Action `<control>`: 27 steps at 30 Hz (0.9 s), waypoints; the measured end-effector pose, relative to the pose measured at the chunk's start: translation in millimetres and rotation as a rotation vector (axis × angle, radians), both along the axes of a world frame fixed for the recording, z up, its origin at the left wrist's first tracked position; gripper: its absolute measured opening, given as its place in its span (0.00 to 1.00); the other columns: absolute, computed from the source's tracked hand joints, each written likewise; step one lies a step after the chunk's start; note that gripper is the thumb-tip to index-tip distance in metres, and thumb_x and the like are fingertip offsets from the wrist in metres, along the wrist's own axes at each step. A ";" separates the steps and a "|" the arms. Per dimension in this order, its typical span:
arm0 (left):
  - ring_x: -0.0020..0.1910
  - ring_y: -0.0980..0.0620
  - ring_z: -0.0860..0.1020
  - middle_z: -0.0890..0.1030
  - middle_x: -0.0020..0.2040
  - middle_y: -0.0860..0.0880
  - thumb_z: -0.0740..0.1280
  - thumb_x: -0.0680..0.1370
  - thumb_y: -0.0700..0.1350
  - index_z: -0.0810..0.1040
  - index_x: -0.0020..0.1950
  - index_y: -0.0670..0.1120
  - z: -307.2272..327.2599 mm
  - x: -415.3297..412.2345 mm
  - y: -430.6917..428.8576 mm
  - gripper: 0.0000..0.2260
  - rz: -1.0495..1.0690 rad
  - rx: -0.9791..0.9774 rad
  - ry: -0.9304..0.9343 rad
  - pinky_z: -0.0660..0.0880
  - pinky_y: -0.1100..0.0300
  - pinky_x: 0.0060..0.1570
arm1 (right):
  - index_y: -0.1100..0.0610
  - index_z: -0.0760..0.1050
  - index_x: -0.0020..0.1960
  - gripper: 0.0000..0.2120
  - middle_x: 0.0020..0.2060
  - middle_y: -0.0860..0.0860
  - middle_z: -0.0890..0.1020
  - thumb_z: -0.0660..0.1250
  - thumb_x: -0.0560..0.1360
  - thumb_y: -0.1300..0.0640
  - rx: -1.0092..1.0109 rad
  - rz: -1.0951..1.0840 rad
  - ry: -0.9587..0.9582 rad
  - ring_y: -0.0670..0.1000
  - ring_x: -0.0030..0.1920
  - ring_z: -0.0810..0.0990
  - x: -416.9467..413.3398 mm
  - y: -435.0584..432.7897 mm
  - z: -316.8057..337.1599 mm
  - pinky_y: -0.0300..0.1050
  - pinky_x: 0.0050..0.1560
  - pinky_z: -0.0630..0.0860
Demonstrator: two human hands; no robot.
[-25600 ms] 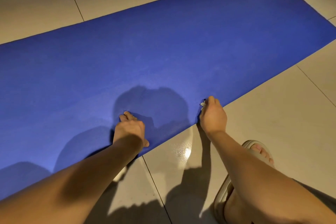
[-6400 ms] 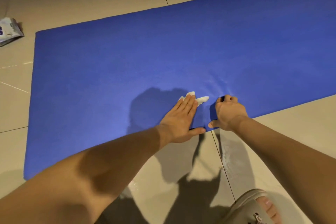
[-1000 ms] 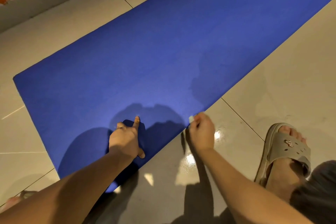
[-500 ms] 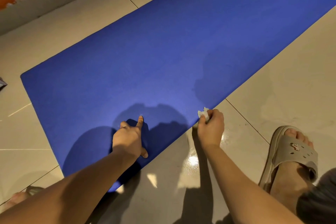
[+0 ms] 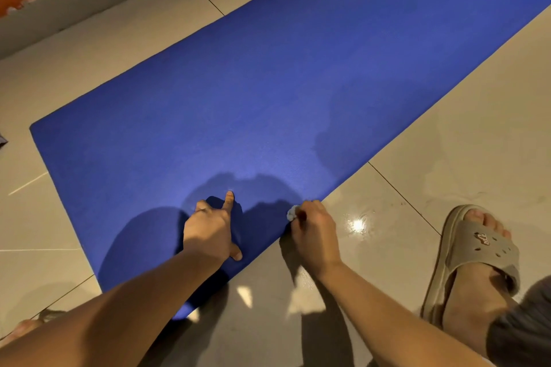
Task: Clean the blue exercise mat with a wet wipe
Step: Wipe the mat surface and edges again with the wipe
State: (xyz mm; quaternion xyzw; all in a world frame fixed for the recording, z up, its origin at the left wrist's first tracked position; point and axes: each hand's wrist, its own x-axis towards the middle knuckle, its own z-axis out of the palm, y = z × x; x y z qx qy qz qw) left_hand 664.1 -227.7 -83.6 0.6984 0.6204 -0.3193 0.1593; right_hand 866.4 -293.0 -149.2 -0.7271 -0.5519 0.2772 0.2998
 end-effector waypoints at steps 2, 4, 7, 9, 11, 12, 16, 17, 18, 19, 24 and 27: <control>0.31 0.51 0.69 0.67 0.64 0.36 0.80 0.64 0.65 0.37 0.83 0.55 -0.6 0.1 0.2 0.64 -0.013 0.004 0.002 0.62 0.59 0.25 | 0.58 0.70 0.41 0.06 0.40 0.54 0.76 0.64 0.76 0.63 -0.004 -0.054 -0.046 0.58 0.39 0.74 26.7 21.8 0.8 0.54 0.41 0.73; 0.31 0.52 0.68 0.68 0.64 0.37 0.79 0.64 0.66 0.37 0.83 0.55 -0.8 0.3 0.0 0.63 -0.022 0.019 0.008 0.61 0.59 0.25 | 0.58 0.71 0.43 0.06 0.43 0.55 0.77 0.66 0.78 0.60 -0.042 -0.180 -0.093 0.58 0.41 0.75 59.9 51.1 3.6 0.49 0.41 0.69; 0.32 0.52 0.68 0.68 0.62 0.38 0.78 0.64 0.67 0.38 0.83 0.55 -0.5 -0.9 -1.8 0.63 -0.050 0.028 0.020 0.61 0.60 0.25 | 0.58 0.71 0.44 0.07 0.46 0.56 0.78 0.66 0.79 0.58 -0.094 -0.289 -0.138 0.55 0.41 0.75 76.1 69.1 6.0 0.44 0.42 0.65; 0.32 0.52 0.66 0.68 0.62 0.39 0.78 0.64 0.68 0.38 0.83 0.55 -1.2 -3.0 -3.7 0.63 -0.065 0.042 0.019 0.61 0.60 0.25 | 0.59 0.72 0.44 0.05 0.45 0.57 0.78 0.64 0.78 0.61 -0.114 -0.282 -0.123 0.57 0.42 0.75 50.4 55.0 6.2 0.45 0.42 0.65; 0.32 0.53 0.66 0.68 0.61 0.40 0.76 0.63 0.70 0.39 0.84 0.55 -0.5 -5.6 -2.8 0.62 -0.094 0.060 0.026 0.61 0.60 0.27 | 0.60 0.73 0.43 0.04 0.43 0.56 0.77 0.62 0.76 0.62 -0.073 -0.213 -0.040 0.58 0.43 0.75 12.7 28.7 9.1 0.49 0.42 0.70; 0.32 0.53 0.66 0.68 0.62 0.40 0.76 0.63 0.71 0.39 0.84 0.55 0.0 -6.3 -2.0 0.62 -0.113 0.063 0.028 0.62 0.61 0.28 | 0.60 0.73 0.43 0.05 0.42 0.55 0.77 0.61 0.76 0.61 -0.061 -0.145 0.007 0.57 0.42 0.75 -5.3 14.7 10.5 0.52 0.43 0.72; 0.38 0.51 0.71 0.69 0.61 0.40 0.76 0.64 0.71 0.39 0.84 0.53 1.6 -4.1 -0.2 0.63 -0.123 0.042 0.027 0.67 0.60 0.32 | 0.60 0.73 0.43 0.07 0.43 0.56 0.76 0.59 0.74 0.58 -0.023 0.080 -0.070 0.60 0.38 0.75 -26.6 -3.3 11.6 0.59 0.40 0.75; 0.39 0.51 0.72 0.69 0.61 0.40 0.76 0.64 0.71 0.38 0.84 0.53 1.5 -2.9 -0.2 0.63 -0.119 0.043 0.032 0.67 0.60 0.33 | 0.60 0.73 0.44 0.07 0.45 0.57 0.75 0.59 0.74 0.58 -0.039 0.072 -0.114 0.62 0.38 0.76 -16.2 5.0 11.7 0.59 0.40 0.75; 0.40 0.51 0.73 0.69 0.61 0.41 0.76 0.63 0.71 0.38 0.84 0.53 1.3 -1.9 -0.3 0.63 -0.114 0.044 0.035 0.68 0.60 0.34 | 0.61 0.73 0.46 0.06 0.47 0.57 0.75 0.60 0.75 0.59 -0.051 0.049 -0.154 0.63 0.39 0.76 -3.4 13.9 13.3 0.59 0.41 0.75; 0.41 0.51 0.73 0.68 0.61 0.41 0.76 0.64 0.71 0.38 0.83 0.53 0.8 -1.6 -0.4 0.64 -0.109 0.044 0.033 0.69 0.60 0.35 | 0.61 0.74 0.48 0.04 0.48 0.58 0.75 0.61 0.76 0.61 -0.056 0.005 -0.182 0.64 0.40 0.77 11.7 23.0 13.0 0.58 0.42 0.75; 0.50 0.50 0.75 0.67 0.64 0.41 0.76 0.64 0.71 0.37 0.83 0.53 -3.5 -4.1 -0.7 0.63 -0.103 0.054 0.019 0.71 0.59 0.42 | 0.60 0.74 0.49 0.01 0.50 0.57 0.76 0.64 0.78 0.63 -0.071 -0.190 -0.182 0.62 0.42 0.78 18.8 30.5 12.4 0.55 0.45 0.76; 0.54 0.49 0.76 0.67 0.64 0.41 0.75 0.65 0.71 0.37 0.83 0.53 -8.9 -6.9 -2.4 0.63 -0.113 0.073 0.017 0.71 0.59 0.45 | 0.56 0.72 0.44 0.05 0.46 0.55 0.75 0.63 0.74 0.65 -0.066 -0.137 -0.113 0.60 0.39 0.76 -34.5 -2.4 12.3 0.54 0.41 0.75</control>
